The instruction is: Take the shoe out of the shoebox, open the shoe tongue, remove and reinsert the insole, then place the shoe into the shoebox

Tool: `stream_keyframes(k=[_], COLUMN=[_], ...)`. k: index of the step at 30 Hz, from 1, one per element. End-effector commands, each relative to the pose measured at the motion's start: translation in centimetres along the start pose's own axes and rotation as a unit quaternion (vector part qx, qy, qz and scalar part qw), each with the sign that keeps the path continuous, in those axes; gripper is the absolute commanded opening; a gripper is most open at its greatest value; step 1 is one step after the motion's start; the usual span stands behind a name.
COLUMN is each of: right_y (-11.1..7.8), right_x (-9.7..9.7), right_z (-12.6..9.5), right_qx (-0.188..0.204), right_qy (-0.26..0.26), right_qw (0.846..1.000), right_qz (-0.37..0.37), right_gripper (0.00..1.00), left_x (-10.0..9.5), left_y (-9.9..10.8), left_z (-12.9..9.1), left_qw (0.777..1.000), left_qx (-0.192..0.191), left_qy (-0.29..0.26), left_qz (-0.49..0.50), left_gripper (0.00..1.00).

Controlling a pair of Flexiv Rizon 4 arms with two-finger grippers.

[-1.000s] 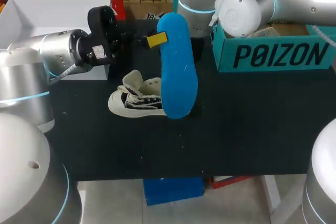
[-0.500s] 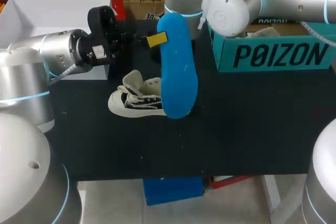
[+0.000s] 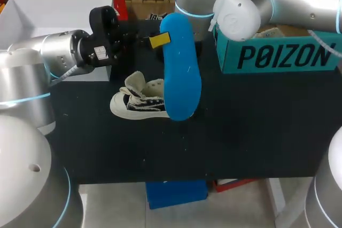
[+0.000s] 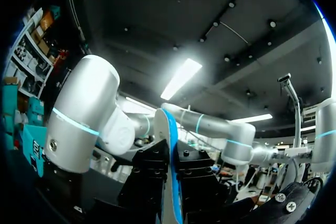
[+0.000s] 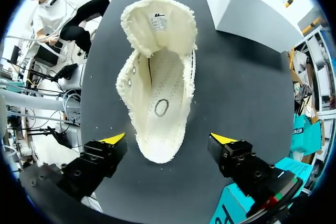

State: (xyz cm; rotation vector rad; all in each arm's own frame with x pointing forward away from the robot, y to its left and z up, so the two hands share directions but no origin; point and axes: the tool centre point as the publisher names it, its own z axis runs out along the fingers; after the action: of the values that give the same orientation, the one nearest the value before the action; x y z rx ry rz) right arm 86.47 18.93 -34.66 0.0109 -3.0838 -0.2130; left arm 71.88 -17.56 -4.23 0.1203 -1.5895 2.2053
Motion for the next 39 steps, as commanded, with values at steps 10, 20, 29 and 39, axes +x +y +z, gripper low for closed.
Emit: stream_keyframes(k=[10, 20, 29, 39], right_y=[-1.5, -1.9, -2.5, -3.3], right_x=[1.1, 1.4, 1.5, 1.3], right_z=[0.0, 0.6, 1.7, 2.8], right_qx=[-0.078, -0.127, -0.191, -0.25], right_qy=[-0.021, -0.034, -0.046, -0.061], right_qw=[0.997, 0.991, 0.98, 0.966], right_qz=[0.015, 0.016, 0.016, 0.024], right_gripper=[1.0, 1.0, 1.0, 1.0], left_x=[0.0, 0.0, 0.0, 0.0], left_y=[0.1, 0.1, 0.1, 0.1], left_z=[0.1, 0.1, 0.1, 0.1], left_qw=[1.0, 1.0, 1.0, 1.0], left_qx=[0.001, 0.001, 0.001, 0.001], left_qy=[-0.001, -0.001, -0.001, -0.001], left_qz=[0.001, 0.001, 0.001, 0.001], left_gripper=[0.0, 0.0, 0.0, 0.0])
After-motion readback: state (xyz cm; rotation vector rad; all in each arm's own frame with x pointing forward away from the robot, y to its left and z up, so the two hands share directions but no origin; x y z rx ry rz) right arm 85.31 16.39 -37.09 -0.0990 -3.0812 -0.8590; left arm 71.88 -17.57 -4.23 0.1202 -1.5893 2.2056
